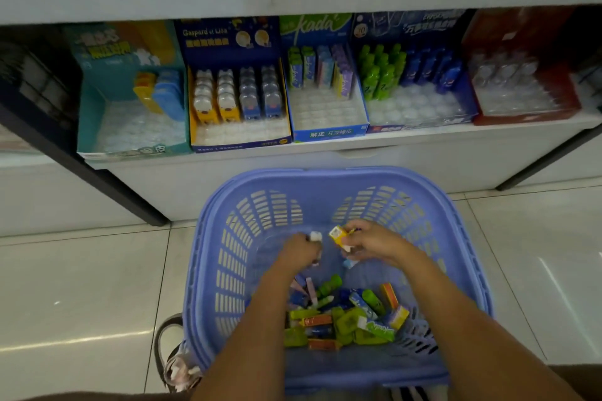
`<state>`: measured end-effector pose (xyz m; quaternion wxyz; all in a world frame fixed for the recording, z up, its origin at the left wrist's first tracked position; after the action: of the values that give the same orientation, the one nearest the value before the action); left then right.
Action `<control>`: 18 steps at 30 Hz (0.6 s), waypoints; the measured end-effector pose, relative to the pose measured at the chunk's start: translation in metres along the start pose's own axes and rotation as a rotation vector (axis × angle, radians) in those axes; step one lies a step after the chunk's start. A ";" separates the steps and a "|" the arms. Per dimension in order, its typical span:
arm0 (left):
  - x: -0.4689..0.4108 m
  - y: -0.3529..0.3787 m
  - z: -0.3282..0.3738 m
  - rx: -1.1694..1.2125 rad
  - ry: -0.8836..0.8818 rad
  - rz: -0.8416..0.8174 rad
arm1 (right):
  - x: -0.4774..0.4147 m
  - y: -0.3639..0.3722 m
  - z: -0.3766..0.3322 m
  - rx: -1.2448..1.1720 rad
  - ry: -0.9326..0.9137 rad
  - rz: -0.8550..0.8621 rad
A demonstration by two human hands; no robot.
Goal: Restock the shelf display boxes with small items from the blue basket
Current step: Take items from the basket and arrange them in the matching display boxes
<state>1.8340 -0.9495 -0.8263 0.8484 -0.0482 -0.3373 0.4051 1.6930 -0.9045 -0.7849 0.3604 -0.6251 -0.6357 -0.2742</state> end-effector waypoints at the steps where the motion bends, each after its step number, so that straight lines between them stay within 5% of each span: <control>1: 0.002 -0.009 0.007 0.152 -0.027 0.058 | 0.012 -0.001 -0.011 -0.070 -0.044 -0.028; 4: 0.013 -0.031 0.033 0.551 -0.035 0.160 | 0.049 -0.002 -0.051 -0.176 -0.237 -0.028; 10: 0.067 -0.096 0.100 0.532 0.273 0.331 | 0.100 0.012 -0.128 -0.390 -0.543 0.001; 18: 0.134 -0.196 0.107 0.689 0.412 0.814 | 0.119 0.046 -0.246 -0.021 -0.840 0.436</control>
<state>1.9563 -1.0045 -0.6029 0.6389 0.0273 0.0325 0.7681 1.7718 -1.0271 -0.5491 0.1150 -0.8044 -0.5776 0.0779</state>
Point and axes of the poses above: each hand's wrist, its own x-axis away from the middle knuckle, its own y-axis out of the palm, z = x × y, the point moved 8 cm from there along -x, towards the middle knuckle, and after that the axes turned 9 degrees about y, right-handed, at the moved point
